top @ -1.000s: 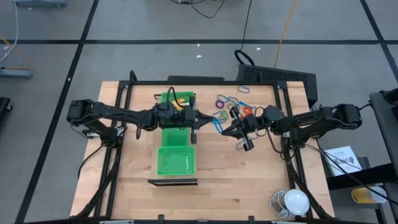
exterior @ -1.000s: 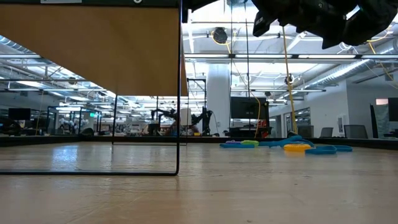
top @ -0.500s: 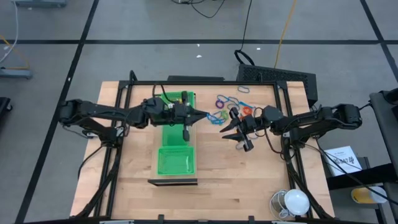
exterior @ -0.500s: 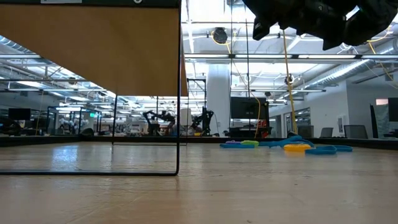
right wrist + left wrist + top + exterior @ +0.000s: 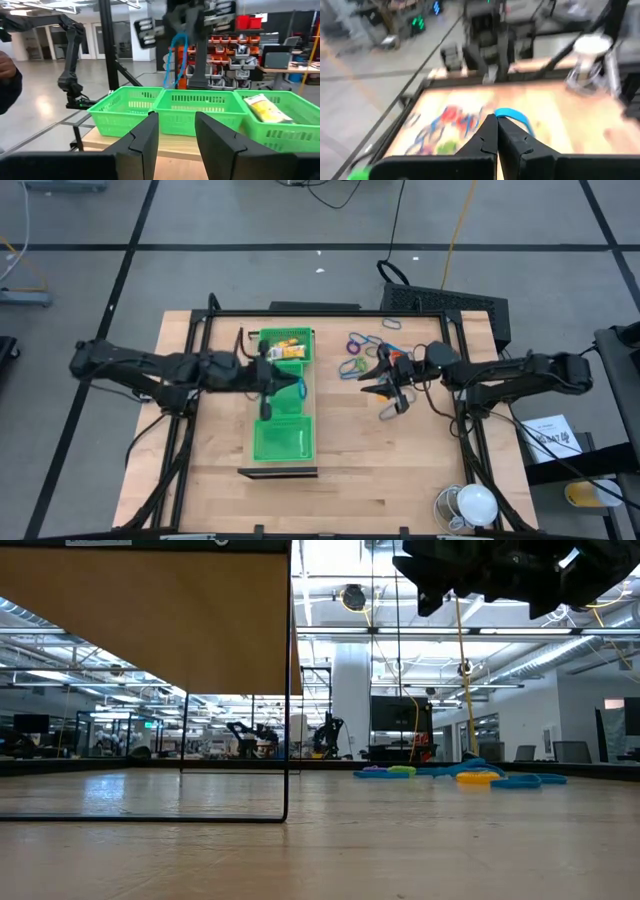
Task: Pick & Place Office Desk Supplies
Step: Put the blue rubber band into the center green bin on the shelf
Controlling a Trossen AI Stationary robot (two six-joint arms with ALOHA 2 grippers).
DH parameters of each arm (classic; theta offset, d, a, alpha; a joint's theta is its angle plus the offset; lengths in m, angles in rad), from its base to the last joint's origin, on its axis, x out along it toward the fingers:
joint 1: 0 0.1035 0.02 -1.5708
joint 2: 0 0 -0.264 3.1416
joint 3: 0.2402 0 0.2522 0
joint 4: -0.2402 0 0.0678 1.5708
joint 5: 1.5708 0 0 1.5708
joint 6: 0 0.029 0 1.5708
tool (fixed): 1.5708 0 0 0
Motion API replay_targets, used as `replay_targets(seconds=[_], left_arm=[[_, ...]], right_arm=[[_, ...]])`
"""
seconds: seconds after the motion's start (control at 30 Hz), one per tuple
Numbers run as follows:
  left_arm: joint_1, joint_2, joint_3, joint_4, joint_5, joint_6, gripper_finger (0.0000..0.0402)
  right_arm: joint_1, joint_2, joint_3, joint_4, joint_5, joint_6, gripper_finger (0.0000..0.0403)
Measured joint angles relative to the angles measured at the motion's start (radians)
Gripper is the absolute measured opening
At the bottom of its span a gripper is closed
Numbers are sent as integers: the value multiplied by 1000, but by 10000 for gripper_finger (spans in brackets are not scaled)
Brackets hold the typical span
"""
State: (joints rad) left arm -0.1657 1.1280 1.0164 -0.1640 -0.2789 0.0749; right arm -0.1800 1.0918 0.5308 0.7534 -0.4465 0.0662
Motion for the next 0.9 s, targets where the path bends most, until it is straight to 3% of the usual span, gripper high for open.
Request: replay_targets(seconds=[0.2,0.53,0.67,0.9], left_arm=[[-69,-19,0,-167,-239,-105,1],[-32,-2,0,-278,-273,-280,7],[-30,0,0,-282,-272,-333,46],[-30,-1,0,-311,-280,-375,149]], right_arm=[[-10,-5,0,-4,0,-8,119],[-11,-5,0,-12,0,-11,116],[-11,-5,0,-30,0,-11,118],[-11,-5,0,-37,0,-11,118]])
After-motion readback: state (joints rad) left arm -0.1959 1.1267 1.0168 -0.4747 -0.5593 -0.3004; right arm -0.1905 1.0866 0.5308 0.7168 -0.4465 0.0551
